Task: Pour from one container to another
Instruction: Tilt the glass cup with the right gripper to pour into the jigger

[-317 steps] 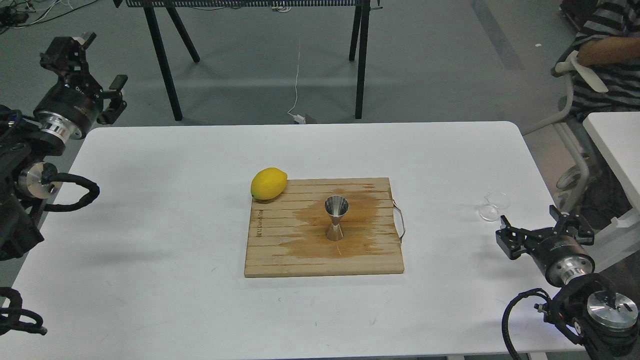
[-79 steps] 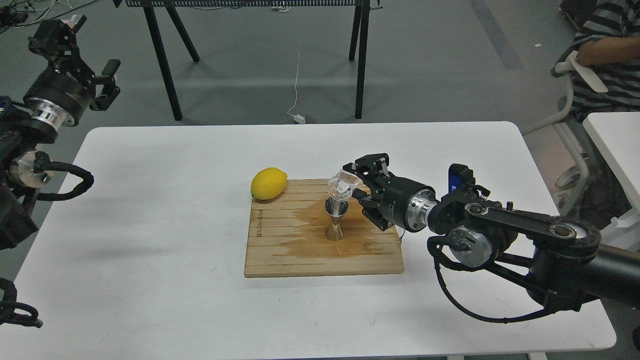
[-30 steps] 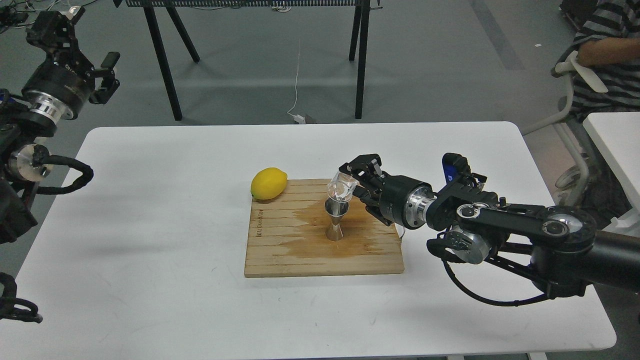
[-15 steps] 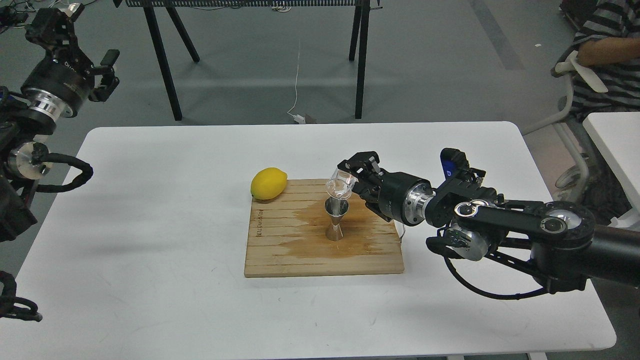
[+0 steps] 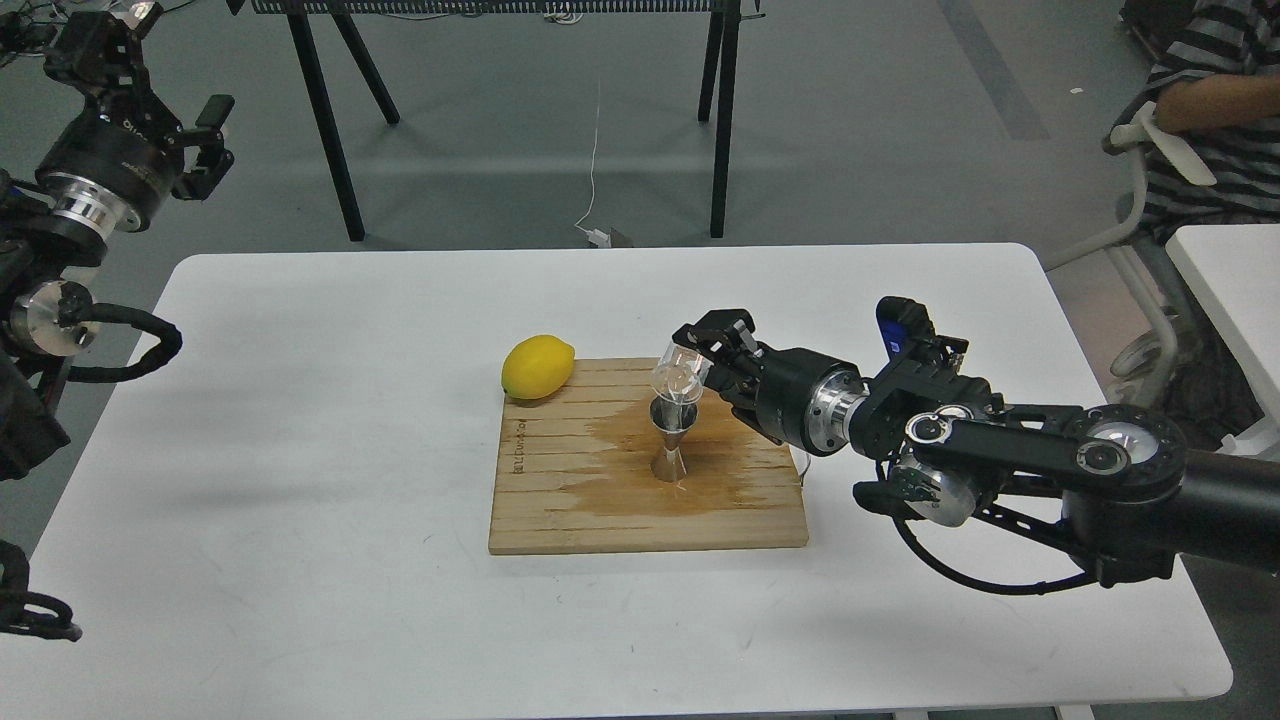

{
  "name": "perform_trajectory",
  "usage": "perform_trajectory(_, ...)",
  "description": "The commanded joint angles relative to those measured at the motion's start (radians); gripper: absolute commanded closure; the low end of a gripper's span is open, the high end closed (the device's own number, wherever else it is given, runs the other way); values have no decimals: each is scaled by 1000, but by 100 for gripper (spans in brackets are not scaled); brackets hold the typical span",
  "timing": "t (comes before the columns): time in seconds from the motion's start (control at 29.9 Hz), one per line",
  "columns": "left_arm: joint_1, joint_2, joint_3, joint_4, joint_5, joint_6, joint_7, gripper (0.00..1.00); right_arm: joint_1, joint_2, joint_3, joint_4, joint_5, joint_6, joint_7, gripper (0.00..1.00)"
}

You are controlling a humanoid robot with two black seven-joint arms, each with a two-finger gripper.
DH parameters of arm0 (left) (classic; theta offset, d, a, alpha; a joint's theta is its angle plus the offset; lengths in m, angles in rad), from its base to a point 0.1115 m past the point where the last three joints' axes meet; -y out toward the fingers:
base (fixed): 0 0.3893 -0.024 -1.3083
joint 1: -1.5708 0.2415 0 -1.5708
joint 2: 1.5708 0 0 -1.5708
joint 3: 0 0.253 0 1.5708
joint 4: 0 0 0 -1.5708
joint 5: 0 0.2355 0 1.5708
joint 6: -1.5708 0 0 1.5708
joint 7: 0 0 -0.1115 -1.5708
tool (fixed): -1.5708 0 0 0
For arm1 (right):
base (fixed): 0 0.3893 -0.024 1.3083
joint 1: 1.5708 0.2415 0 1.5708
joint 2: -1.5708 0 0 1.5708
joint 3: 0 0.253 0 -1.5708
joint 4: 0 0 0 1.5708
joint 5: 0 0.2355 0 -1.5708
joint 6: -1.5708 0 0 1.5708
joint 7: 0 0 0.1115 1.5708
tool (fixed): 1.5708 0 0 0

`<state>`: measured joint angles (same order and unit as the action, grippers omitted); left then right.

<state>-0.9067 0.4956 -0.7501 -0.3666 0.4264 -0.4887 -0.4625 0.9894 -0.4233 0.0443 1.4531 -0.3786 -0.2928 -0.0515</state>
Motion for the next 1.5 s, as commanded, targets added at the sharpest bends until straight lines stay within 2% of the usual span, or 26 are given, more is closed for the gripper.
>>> perform_trajectory(0.0, 2, 1, 0, 0, 0, 0, 1, 1, 0, 0, -1, -2, -5, 0, 1, 74)
perform_trajectory(0.2, 0, 1, 0, 0, 0, 0, 1, 1, 12, 3, -27, -17, -39, 0, 2, 74)
perform_trajectory(0.6, 0, 4, 0, 0, 0, 0, 1, 1, 32, 11, -38, -17, -40, 0, 38, 74)
perform_trajectory(1.47, -1, 8, 0, 0, 0, 0, -1, 1, 60, 14, -67, -46, -109, 17, 61, 74)
